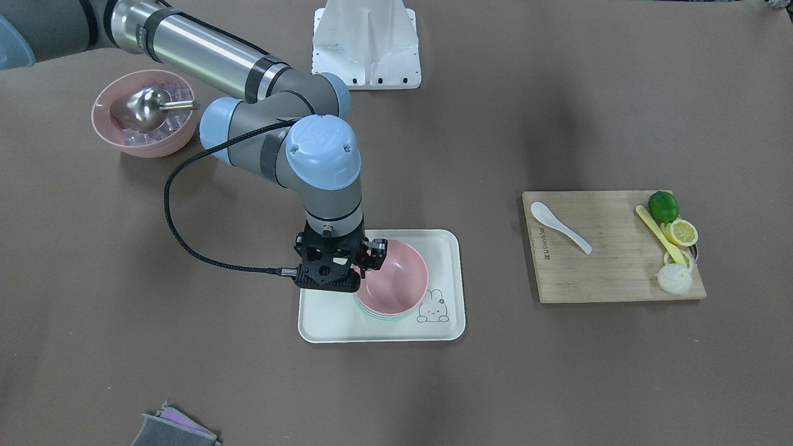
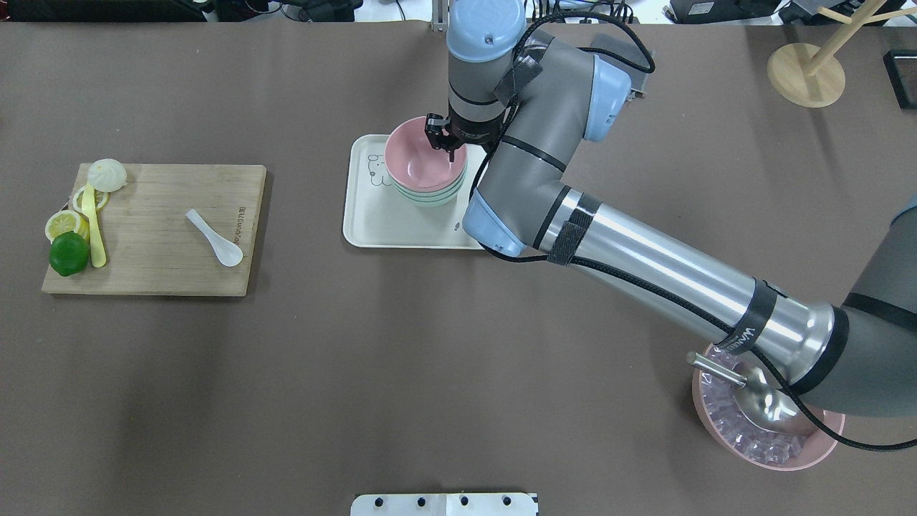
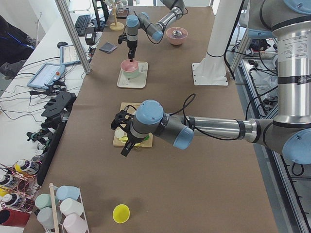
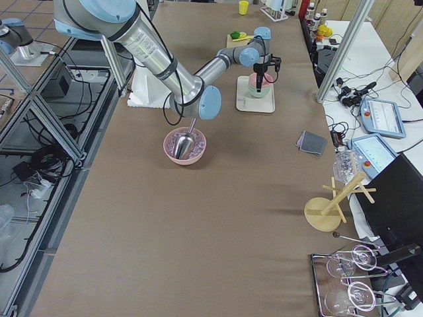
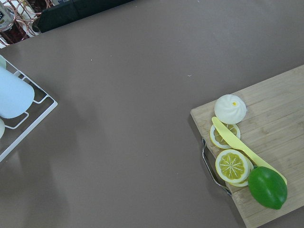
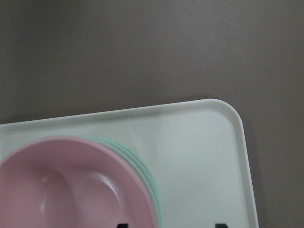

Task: Stack pink bowl on green and place spoon

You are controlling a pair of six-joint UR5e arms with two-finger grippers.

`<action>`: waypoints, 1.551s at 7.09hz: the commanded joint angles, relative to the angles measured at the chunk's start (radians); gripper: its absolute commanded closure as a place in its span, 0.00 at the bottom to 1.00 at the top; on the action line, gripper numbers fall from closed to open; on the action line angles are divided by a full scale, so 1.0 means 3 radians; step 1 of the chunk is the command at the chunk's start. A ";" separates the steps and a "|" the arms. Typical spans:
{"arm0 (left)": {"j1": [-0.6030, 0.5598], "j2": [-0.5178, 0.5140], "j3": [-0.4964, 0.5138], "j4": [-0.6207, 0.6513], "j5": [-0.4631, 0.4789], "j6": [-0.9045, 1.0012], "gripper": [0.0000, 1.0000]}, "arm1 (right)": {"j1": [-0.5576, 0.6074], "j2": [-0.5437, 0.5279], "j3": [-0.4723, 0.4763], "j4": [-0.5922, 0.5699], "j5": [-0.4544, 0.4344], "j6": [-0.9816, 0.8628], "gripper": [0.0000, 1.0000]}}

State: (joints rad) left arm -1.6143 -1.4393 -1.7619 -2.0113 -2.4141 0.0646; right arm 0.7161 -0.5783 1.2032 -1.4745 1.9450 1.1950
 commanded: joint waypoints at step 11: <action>0.2321 -0.1183 -0.0227 0.0499 0.1975 -0.4927 0.03 | 0.2560 -0.2208 0.1087 -0.0417 0.1043 -0.4012 0.00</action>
State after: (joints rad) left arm -1.0050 -1.7379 -1.8380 -1.9442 -1.9314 -1.3133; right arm 1.3933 -1.1894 1.5281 -1.5629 2.2529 0.0958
